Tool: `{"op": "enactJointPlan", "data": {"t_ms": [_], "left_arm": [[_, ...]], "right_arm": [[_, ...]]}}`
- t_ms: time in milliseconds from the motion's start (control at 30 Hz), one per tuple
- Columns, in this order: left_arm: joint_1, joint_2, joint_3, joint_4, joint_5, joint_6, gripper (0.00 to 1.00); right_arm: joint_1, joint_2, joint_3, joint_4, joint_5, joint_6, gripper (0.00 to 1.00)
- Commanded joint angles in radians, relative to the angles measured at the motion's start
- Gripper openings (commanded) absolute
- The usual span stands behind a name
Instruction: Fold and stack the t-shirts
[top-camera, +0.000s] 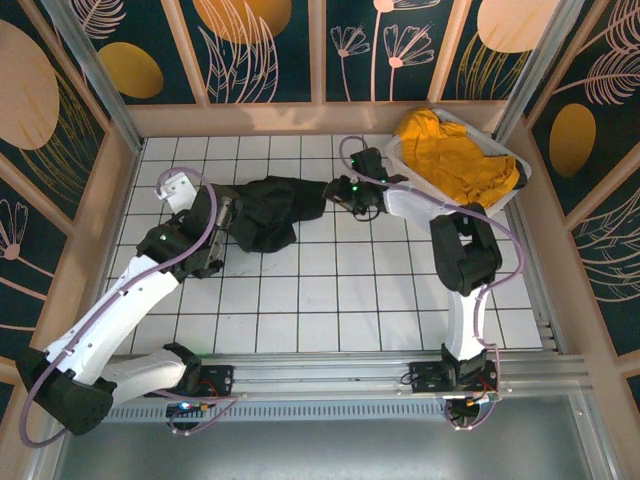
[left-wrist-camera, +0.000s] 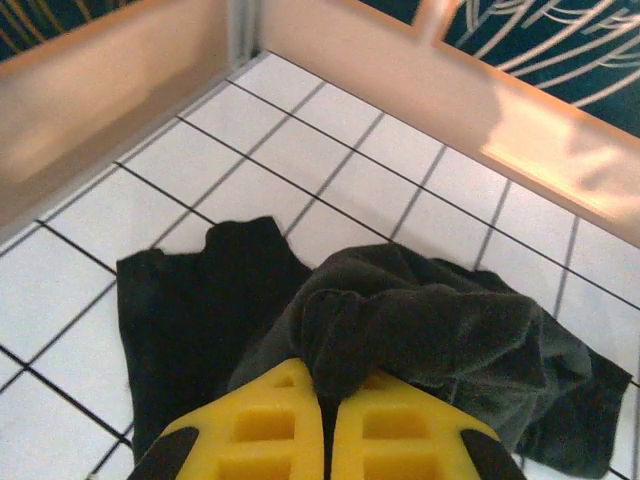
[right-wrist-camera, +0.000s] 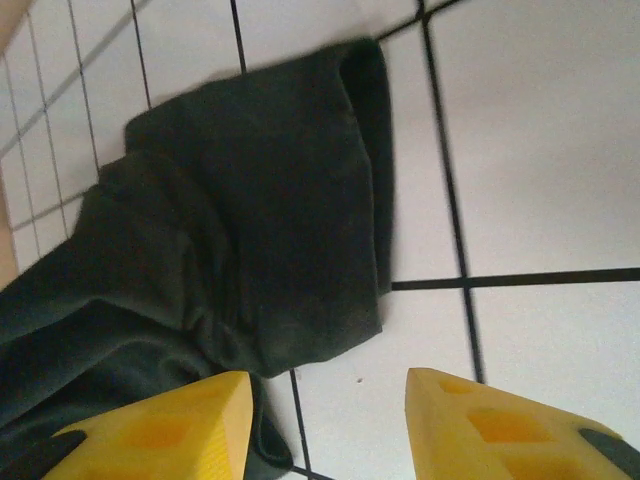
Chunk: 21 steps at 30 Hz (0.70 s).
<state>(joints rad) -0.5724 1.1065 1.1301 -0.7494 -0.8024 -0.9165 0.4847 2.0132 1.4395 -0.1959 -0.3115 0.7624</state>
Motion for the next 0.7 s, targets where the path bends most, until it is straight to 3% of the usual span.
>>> {"op": "enactJointPlan", "data": {"t_ms": [0,300,400,500,667], "left_arm": [[0.008,-0.041,-0.017,-0.037,-0.089,-0.033,0.0],[0.008,-0.065,-0.065,0.008,-0.042,-0.032,0.0],[0.008,-0.063,-0.074,0.02,-0.024,-0.034,0.0],[0.008,-0.063,-0.085,0.027,-0.008,-0.039,0.0],[0.008,-0.059,-0.092,0.045,0.003,-0.017,0.0]], "right_arm": [[0.006,0.059,0.047,0.052,-0.042,0.128,0.47],[0.057,0.229,0.257,-0.048,0.027,0.214,0.47],[0.087,0.243,0.307,-0.122,0.138,0.172,0.45],[0.068,0.229,0.316,-0.132,0.277,0.088,0.43],[-0.085,0.259,0.388,-0.137,0.36,0.025,0.4]]}}
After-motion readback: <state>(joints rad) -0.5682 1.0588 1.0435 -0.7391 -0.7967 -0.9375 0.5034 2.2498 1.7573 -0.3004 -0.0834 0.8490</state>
